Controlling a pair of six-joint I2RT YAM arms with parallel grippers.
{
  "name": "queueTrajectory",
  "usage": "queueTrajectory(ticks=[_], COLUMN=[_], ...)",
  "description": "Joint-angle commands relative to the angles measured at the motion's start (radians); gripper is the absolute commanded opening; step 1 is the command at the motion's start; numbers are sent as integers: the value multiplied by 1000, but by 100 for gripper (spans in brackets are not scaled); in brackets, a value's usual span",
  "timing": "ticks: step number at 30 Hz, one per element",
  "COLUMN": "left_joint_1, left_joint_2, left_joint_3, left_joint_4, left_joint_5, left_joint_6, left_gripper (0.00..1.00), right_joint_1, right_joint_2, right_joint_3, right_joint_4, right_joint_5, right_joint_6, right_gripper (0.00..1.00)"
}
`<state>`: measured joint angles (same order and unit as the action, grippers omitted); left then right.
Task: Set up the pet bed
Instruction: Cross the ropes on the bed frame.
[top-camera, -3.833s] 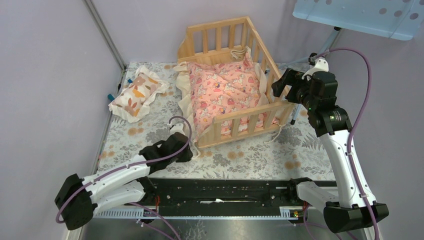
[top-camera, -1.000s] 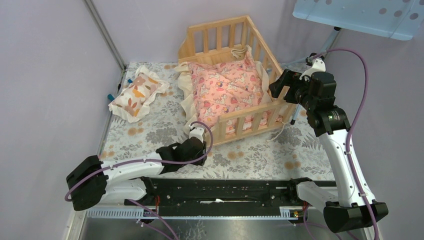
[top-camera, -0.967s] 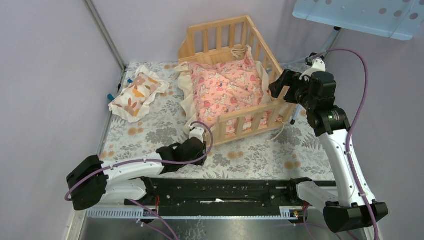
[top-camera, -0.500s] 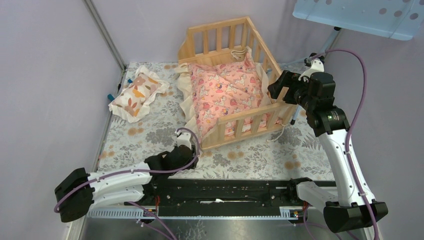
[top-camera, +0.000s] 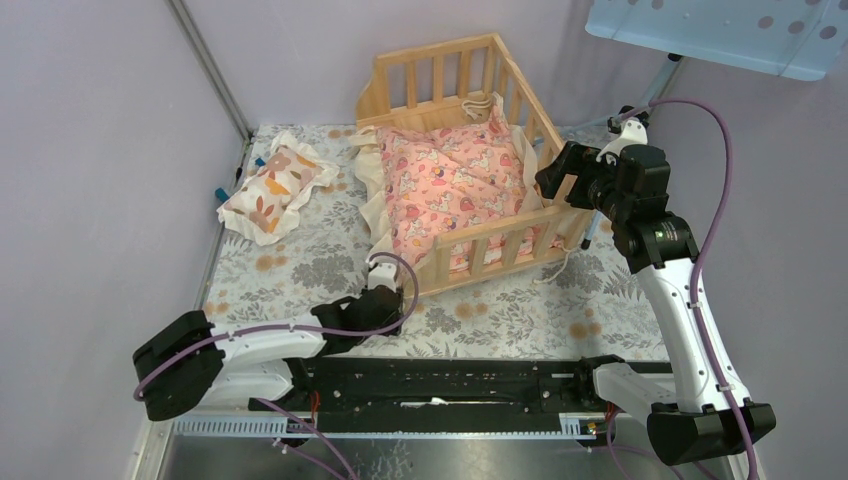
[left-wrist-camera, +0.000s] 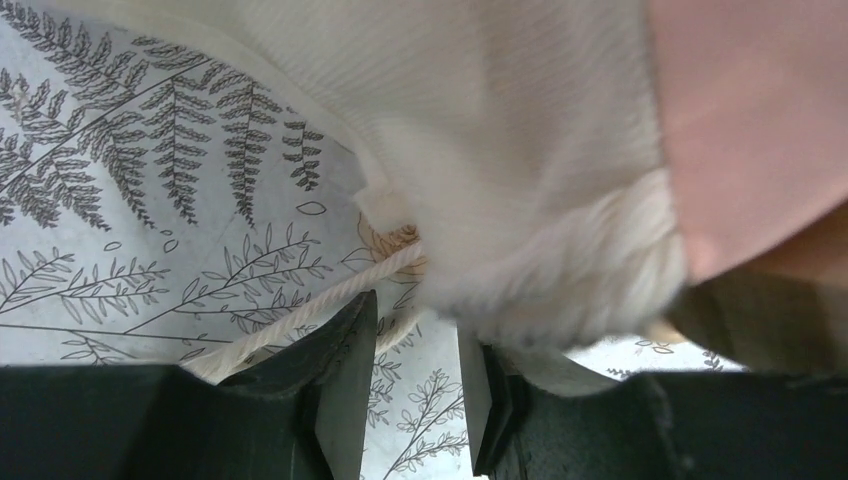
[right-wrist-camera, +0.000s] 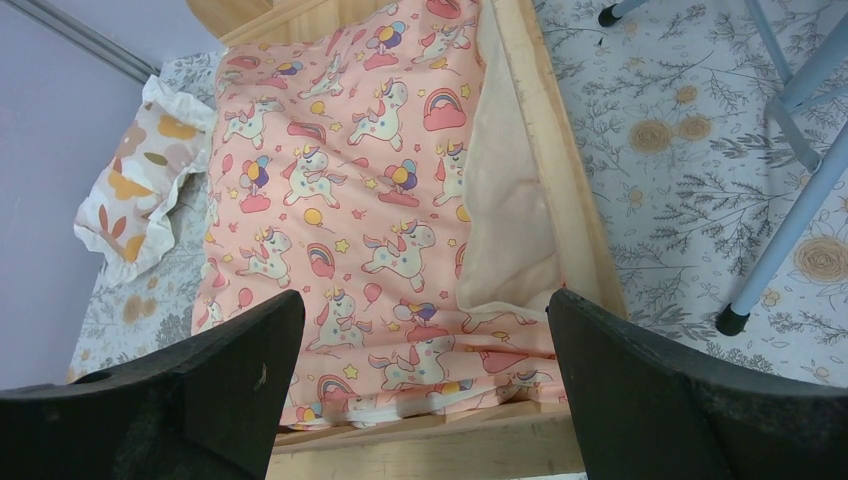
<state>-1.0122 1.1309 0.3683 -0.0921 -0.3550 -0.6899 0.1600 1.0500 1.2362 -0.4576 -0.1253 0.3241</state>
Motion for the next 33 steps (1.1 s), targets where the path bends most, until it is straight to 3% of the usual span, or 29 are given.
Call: queueTrajectory(ticks=[1, 7, 14, 17, 21, 29, 33], left_joint_1=[-13, -58, -74, -84, -86, -85, -85], left_joint_2=[38, 74, 135, 123, 61, -208, -248], left_joint_3=[27, 33, 64, 63, 77, 152, 200], left_joint_4=[15, 10, -9, -13, -89, -263, -330], left_joint_5=[33, 13, -6, -9, -48, -117, -122], left_joint_6=[-11, -29, -59, -67, -95, -76, -59], left_gripper=[37, 34, 7, 0, 0, 0, 0], right_joint_1=[5, 5, 4, 4, 5, 5, 4], right_joint_2=[-4, -3, -4, -7, -7, -5, -3], right_joint_3=[-4, -15, -9, -12, -12, -18, -14], right_joint_4=[31, 38, 30, 28, 30, 40, 42], right_joint_5=[-22, -23, -18, -16, -17, -22, -23], right_joint_6=[-23, -22, -31, -31, -28, -20, -20], right_gripper=[98, 98, 98, 98, 98, 98, 98])
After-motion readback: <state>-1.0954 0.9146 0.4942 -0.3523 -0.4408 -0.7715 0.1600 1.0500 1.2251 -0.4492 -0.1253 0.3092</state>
